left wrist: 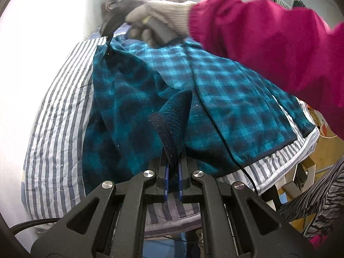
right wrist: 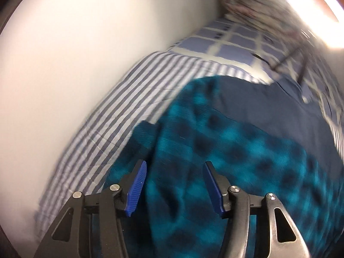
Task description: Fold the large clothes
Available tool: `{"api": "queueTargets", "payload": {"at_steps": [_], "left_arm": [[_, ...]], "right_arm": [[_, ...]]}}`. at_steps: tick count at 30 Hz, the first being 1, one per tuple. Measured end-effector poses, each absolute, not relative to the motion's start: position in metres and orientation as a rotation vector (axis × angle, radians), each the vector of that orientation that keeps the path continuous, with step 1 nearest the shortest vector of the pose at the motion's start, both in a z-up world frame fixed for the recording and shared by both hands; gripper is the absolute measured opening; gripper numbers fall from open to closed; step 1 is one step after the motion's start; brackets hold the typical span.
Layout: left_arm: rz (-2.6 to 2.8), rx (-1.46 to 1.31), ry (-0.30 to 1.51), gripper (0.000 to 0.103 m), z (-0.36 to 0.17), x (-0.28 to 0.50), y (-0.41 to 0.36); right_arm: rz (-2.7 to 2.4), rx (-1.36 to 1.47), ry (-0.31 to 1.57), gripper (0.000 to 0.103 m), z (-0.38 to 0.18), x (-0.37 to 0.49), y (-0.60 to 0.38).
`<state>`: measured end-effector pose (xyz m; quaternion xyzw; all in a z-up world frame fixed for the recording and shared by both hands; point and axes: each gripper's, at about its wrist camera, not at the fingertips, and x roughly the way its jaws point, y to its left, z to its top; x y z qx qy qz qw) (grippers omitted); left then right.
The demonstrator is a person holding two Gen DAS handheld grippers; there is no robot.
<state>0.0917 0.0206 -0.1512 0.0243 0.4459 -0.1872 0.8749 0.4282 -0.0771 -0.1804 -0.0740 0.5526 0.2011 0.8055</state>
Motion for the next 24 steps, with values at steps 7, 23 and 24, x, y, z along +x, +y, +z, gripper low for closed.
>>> {"api": "queueTargets", "payload": {"at_steps": [7, 23, 24], "left_arm": [[-0.390, 0.045, 0.968, 0.004, -0.162, 0.094, 0.028], [-0.402, 0.074, 0.975, 0.004, -0.166, 0.089, 0.017], [-0.403, 0.077, 0.974, 0.004, -0.165, 0.088, 0.016]], "right_arm": [[0.399, -0.103, 1.233, 0.002, -0.202, 0.448, -0.082], [0.353, 0.042, 1.083, 0.025, -0.188, 0.433, -0.142], [0.404, 0.026, 1.078, 0.024, -0.183, 0.429, -0.130]]}}
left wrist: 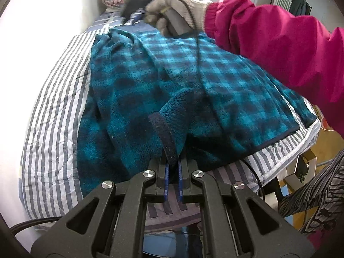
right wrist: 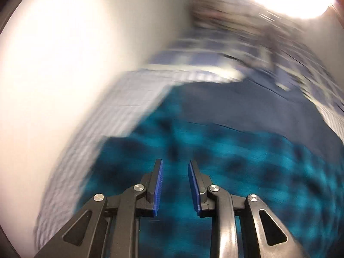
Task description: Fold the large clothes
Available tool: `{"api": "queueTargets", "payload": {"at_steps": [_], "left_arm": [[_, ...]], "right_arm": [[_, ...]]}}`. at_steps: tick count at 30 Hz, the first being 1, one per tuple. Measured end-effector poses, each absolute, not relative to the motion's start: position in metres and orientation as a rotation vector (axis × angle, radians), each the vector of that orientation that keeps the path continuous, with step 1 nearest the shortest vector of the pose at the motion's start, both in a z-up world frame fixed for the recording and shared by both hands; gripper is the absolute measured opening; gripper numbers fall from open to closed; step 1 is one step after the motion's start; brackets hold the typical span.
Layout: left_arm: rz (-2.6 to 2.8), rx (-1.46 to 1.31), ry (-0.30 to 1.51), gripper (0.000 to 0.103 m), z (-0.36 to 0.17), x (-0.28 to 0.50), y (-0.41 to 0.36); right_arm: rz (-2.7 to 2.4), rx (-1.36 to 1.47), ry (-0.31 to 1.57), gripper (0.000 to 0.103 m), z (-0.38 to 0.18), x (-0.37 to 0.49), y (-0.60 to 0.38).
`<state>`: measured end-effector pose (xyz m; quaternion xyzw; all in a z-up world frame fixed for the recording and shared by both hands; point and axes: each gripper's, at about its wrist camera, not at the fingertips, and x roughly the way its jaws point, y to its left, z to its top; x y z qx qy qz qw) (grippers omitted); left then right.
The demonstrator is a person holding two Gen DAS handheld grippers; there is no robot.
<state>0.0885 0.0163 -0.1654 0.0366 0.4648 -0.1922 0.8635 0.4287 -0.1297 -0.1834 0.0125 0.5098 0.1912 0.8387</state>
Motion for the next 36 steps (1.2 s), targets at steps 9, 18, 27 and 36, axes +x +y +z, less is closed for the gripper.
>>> {"api": "queueTargets", "payload": {"at_steps": [9, 18, 27, 36], "left_arm": [[-0.442, 0.099, 0.974, 0.012, -0.155, 0.080, 0.012], [-0.558, 0.027, 0.938, 0.059, -0.133, 0.052, 0.019], [-0.420, -0.335, 1.010, 0.059, -0.145, 0.092, 0.098], [-0.342, -0.604, 1.194, 0.050, -0.211, 0.131, 0.124]], "right_arm": [[0.641, -0.081, 1.284, 0.023, -0.235, 0.404, -0.008], [0.678, 0.052, 1.172, 0.036, -0.146, 0.352, -0.072], [0.578, 0.201, 1.235, 0.041, -0.119, 0.233, -0.198], [0.585, 0.229, 1.398, 0.053, -0.186, 0.114, -0.204]]}}
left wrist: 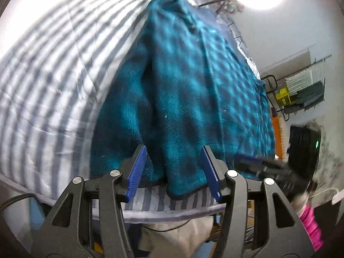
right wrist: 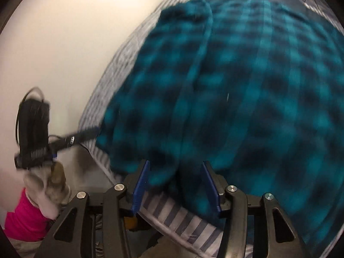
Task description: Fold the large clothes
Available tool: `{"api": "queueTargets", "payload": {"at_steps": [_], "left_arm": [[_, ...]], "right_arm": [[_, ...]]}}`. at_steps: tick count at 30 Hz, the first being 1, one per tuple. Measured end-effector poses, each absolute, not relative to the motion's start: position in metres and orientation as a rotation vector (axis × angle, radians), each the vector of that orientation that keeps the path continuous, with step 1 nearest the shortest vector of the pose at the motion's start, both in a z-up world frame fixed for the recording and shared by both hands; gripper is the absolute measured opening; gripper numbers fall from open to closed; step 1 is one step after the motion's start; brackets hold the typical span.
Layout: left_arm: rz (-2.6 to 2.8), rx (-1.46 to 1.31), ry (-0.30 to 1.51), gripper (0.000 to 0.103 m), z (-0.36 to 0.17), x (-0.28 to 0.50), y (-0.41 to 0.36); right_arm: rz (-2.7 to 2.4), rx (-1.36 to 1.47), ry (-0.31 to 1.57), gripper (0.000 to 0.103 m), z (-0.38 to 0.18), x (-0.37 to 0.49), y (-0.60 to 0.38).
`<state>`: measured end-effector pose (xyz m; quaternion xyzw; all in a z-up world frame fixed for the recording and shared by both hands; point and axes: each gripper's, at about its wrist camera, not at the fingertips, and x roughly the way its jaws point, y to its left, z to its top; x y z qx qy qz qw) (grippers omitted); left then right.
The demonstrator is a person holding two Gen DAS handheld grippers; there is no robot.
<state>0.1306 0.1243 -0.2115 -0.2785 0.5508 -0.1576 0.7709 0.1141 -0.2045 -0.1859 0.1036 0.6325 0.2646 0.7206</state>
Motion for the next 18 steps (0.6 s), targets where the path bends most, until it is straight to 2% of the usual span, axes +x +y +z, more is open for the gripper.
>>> {"api": "queueTargets", "payload": {"at_steps": [4, 7, 8, 12, 18], "left_arm": [[-0.328, -0.563, 1.210, 0.040, -0.221, 0.142, 0.110], [-0.312, -0.552, 1.224, 0.015, -0.230, 0.150, 0.102], [-0.310, -0.551, 1.224, 0.007, -0.231, 0.152, 0.101], [-0.304, -0.513, 1.197, 0.004, -0.221, 0.148, 0.094], [-0.293, -0.446, 1.082, 0.003, -0.172, 0.137, 0.111]], "right_arm": [[0.570, 0.289, 1.408, 0.052, -0.205, 0.100, -0.210], [0.569, 0.332, 1.410, 0.049, -0.212, 0.103, -0.212], [0.577, 0.335, 1.408, 0.044, -0.214, 0.102, -0.212], [0.627, 0.334, 1.412, 0.001, -0.210, 0.100, -0.209], [0.691, 0.422, 1.354, 0.000, -0.181, 0.095, -0.191]]}}
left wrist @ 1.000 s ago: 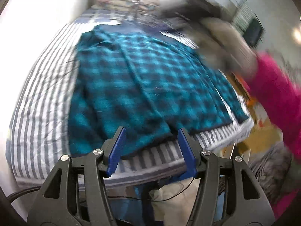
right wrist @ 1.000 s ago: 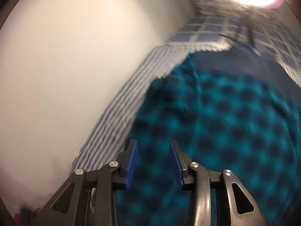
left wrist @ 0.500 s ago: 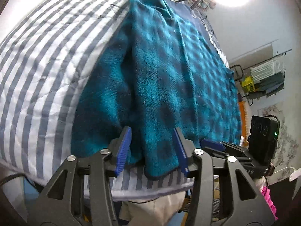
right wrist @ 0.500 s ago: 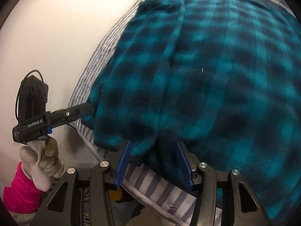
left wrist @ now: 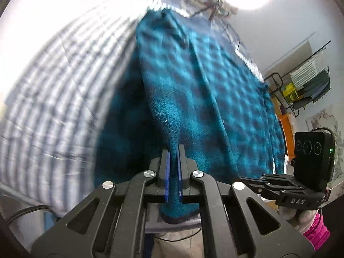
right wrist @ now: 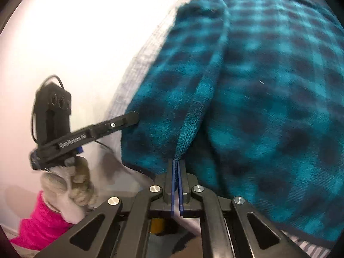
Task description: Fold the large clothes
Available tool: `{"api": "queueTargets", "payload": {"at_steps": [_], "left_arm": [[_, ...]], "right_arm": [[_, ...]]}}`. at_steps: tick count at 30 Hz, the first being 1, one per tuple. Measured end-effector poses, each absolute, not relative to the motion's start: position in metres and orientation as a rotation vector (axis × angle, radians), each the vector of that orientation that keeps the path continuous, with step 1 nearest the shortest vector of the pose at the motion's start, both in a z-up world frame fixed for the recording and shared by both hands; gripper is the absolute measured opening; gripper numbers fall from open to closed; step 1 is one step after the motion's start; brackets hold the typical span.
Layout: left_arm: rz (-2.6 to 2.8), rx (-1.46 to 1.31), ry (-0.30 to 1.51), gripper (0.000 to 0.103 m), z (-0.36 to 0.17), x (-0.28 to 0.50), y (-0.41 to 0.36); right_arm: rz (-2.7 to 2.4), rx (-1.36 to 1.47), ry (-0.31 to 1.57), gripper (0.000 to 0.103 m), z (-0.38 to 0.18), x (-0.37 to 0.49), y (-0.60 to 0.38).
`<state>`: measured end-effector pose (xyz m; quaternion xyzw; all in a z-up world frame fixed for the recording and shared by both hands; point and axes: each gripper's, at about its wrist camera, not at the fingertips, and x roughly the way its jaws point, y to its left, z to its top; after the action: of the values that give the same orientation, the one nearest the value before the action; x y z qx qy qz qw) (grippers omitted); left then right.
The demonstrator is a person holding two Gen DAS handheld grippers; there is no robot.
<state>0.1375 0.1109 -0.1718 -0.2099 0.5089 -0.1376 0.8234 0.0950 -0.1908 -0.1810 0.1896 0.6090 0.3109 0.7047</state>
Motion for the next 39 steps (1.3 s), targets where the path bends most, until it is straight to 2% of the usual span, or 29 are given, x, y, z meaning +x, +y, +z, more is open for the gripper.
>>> {"api": "queueTargets", "payload": {"at_steps": [4, 10, 11, 13, 14, 15, 16, 18, 23, 29, 31, 32, 33, 36, 38, 39], "left_arm": [[-0.244, -0.460, 1.088, 0.003, -0.178, 0.136, 0.132], [-0.169, -0.389, 1.168, 0.003, -0.217, 0.136, 0.129], [-0.160, -0.406, 1.164, 0.008, -0.215, 0.135, 0.133], [-0.142, -0.457, 1.132, 0.024, -0.209, 0.130, 0.146], [-0.129, -0.480, 1.100, 0.042, -0.205, 0.126, 0.156], [-0.115, -0.492, 1.075, 0.055, -0.203, 0.124, 0.162], [-0.100, -0.507, 1.053, 0.057, -0.202, 0.124, 0.167], [-0.112, -0.548, 1.069, 0.057, -0.208, 0.130, 0.173], [-0.112, -0.558, 1.131, 0.057, -0.231, 0.142, 0.162], [-0.089, -0.563, 1.126, 0.056, -0.240, 0.143, 0.158], [-0.124, -0.540, 1.126, 0.042, -0.239, 0.144, 0.153], [-0.152, -0.545, 1.139, 0.019, -0.240, 0.146, 0.150], [-0.163, -0.548, 1.145, 0.013, -0.241, 0.147, 0.149], [-0.180, -0.569, 1.120, 0.008, -0.234, 0.142, 0.149], [-0.195, -0.570, 1.098, 0.006, -0.225, 0.139, 0.146], [-0.200, -0.564, 1.085, 0.005, -0.220, 0.139, 0.144]], "right_arm": [[0.715, 0.396, 1.321, 0.000, -0.168, 0.089, -0.179], [0.623, 0.190, 1.403, 0.000, -0.205, 0.078, -0.161], [0.613, 0.159, 1.412, 0.001, -0.207, 0.077, -0.160], [0.634, 0.174, 1.414, 0.005, -0.203, 0.077, -0.164], [0.635, 0.172, 1.395, 0.007, -0.195, 0.077, -0.168], [0.632, 0.158, 1.369, 0.013, -0.187, 0.077, -0.171], [0.634, 0.142, 1.331, 0.014, -0.177, 0.077, -0.173], [0.640, 0.132, 1.268, 0.021, -0.161, 0.082, -0.173], [0.647, 0.120, 1.203, 0.023, -0.153, 0.108, -0.157], [0.589, 0.069, 1.182, 0.023, -0.179, 0.144, -0.129], [0.539, 0.019, 1.210, 0.023, -0.201, 0.155, -0.121], [0.517, 0.000, 1.241, 0.023, -0.213, 0.160, -0.119], [0.513, 0.001, 1.268, 0.023, -0.223, 0.163, -0.119], [0.526, 0.059, 1.312, 0.024, -0.224, 0.169, -0.125], [0.520, 0.082, 1.343, 0.031, -0.214, 0.180, -0.127], [0.515, 0.085, 1.323, 0.041, -0.205, 0.186, -0.128]]}}
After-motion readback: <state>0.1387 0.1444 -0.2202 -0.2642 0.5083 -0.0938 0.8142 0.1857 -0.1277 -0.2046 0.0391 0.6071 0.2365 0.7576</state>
